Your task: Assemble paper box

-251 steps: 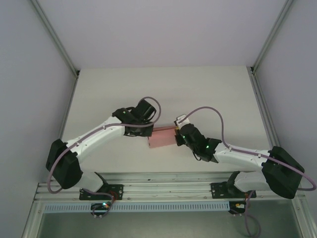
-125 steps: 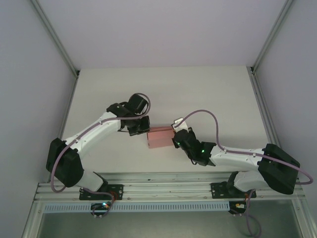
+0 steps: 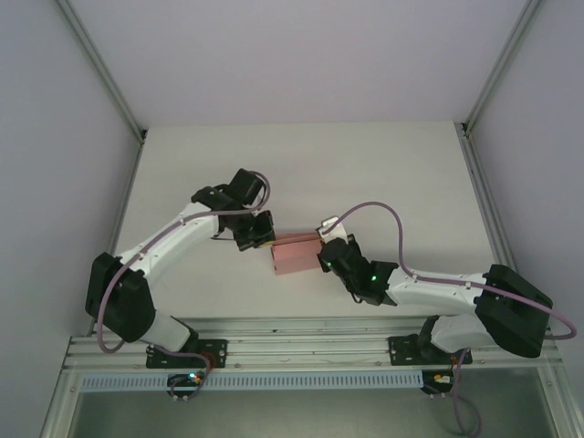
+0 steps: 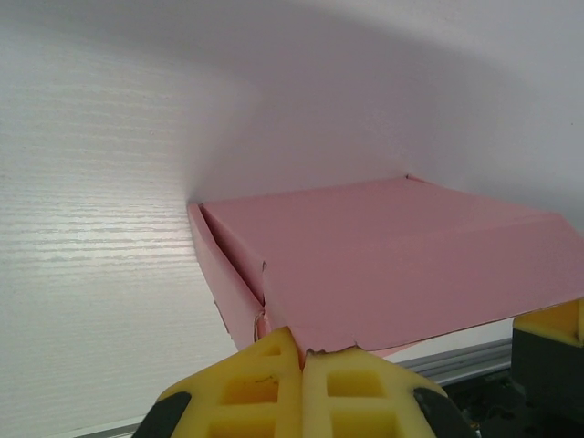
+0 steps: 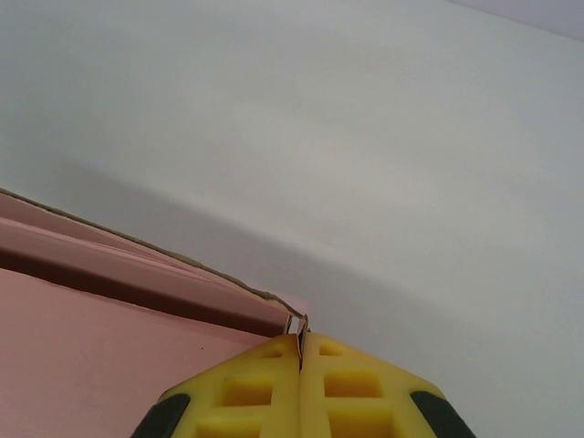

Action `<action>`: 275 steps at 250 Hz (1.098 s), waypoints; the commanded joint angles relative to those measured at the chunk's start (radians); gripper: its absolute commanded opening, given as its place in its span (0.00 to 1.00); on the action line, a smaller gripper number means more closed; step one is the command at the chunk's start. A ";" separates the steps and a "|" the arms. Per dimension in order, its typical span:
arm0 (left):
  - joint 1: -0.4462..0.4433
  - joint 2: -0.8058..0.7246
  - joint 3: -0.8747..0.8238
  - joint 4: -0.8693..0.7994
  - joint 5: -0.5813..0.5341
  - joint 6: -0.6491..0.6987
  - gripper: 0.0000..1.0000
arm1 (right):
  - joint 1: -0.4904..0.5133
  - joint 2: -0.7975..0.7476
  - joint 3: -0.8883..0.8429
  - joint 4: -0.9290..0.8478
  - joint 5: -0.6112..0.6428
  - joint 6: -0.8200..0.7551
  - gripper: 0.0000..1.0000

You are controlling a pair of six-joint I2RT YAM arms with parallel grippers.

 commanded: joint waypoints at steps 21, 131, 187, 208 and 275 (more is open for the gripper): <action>0.022 0.007 -0.008 -0.033 0.015 -0.011 0.00 | 0.007 0.027 -0.022 -0.032 0.036 0.026 0.00; -0.182 0.013 -0.130 0.015 -0.289 0.201 0.00 | 0.006 0.010 -0.047 -0.025 0.031 0.024 0.00; -0.289 -0.041 -0.189 0.106 -0.369 0.174 0.00 | 0.008 -0.052 -0.128 0.087 -0.022 0.006 0.00; -0.324 -0.070 -0.225 0.192 -0.325 0.172 0.00 | 0.007 -0.053 -0.129 0.080 -0.020 0.005 0.00; -0.392 -0.117 -0.300 0.230 -0.363 0.164 0.01 | 0.014 -0.080 -0.229 0.165 -0.076 -0.029 0.00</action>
